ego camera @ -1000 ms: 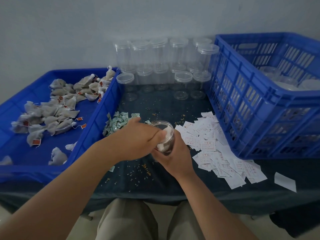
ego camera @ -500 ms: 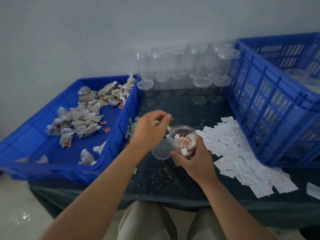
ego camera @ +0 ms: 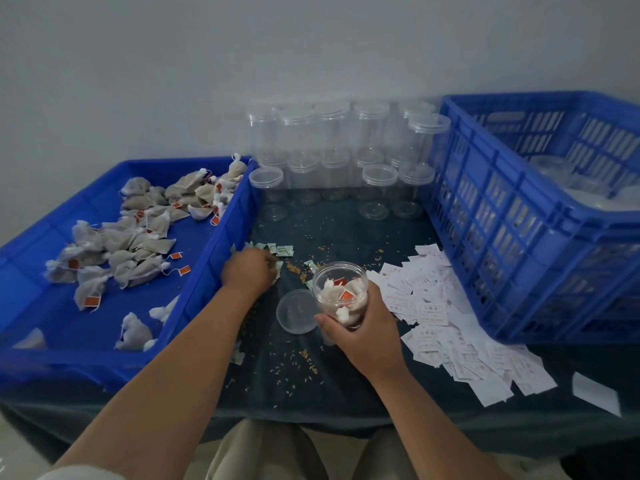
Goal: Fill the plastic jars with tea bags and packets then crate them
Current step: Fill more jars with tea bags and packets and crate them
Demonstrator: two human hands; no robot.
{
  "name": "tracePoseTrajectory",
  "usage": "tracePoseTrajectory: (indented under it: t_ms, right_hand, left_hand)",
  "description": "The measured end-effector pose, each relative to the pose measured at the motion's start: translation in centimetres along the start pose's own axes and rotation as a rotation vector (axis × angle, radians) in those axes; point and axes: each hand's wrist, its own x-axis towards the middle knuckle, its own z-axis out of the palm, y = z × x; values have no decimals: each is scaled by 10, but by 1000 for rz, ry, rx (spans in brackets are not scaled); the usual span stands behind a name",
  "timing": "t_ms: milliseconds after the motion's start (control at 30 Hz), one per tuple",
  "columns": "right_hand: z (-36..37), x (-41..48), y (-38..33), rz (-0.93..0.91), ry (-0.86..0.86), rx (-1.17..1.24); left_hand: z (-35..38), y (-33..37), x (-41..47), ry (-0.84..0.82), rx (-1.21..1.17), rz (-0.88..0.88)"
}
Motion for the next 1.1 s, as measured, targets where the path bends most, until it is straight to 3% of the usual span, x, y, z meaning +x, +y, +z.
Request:
tracePoseTrajectory:
  t_ms: [133,267,367,433,567,767,867,1033,1100]
  right_hand:
    - [0,1,0,-3,10,1]
    - [0,1,0,-2,6,-2]
    - [-1,0,-1,5,3,3]
    - [-1,0,-1,1,6,-3]
    - [0,1,-1,4,3,-8]
    - [-1,-2,0,-7,15,15]
    - [-2,-3,-2,-15,52,37]
    - [-7,-6,-2,-7,6,103]
    - [-16,-11,4,16,-12,102]
  left_hand:
    - [-3,5,0,102,-56,-46]
    - [-25,15,-8,180,-382,-103]
    - [-51,32,-24,161,-612,-48]
    - [-72,50,-37,50,-812,64]
    - [-93,84,-64,-123,-748,312]
    - [-82,107,-81,-270,-626,330]
    - [-81,107,-86,-236,-681,328]
    - [-84,109,-80,0,-840,304]
    - [-77,108,-72,-19,-834,267]
